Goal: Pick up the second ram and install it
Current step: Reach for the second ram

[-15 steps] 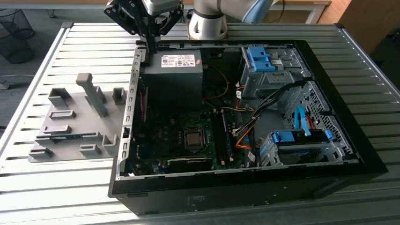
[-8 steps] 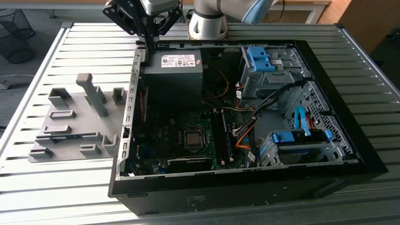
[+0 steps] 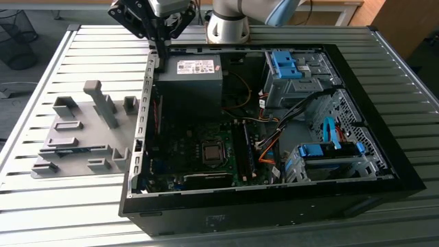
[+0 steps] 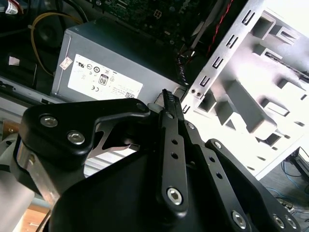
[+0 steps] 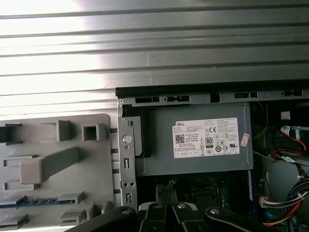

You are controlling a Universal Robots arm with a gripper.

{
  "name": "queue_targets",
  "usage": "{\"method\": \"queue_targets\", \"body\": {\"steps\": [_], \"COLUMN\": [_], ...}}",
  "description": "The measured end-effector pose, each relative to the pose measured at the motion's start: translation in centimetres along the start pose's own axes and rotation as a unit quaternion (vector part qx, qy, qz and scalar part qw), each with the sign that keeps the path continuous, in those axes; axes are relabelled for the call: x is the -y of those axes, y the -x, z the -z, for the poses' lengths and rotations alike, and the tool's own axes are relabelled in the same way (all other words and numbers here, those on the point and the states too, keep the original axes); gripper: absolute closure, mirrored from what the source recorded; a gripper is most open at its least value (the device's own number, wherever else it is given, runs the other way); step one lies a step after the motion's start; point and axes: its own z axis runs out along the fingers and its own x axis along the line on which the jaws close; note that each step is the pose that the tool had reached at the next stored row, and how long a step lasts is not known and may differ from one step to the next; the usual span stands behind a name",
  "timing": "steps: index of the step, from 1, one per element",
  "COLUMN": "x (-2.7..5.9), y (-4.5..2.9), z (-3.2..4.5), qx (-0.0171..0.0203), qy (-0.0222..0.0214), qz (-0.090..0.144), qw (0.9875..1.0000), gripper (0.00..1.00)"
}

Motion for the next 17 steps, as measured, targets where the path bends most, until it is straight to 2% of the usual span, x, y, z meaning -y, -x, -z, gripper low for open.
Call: {"method": "queue_targets", "body": {"steps": [17], "x": [0.09], "y": [-1.22], "z": [0.03], "qx": [0.0000], "qy": [0.0000], "qz": [0.000], "qw": [1.0000], "gripper": [0.89]}}
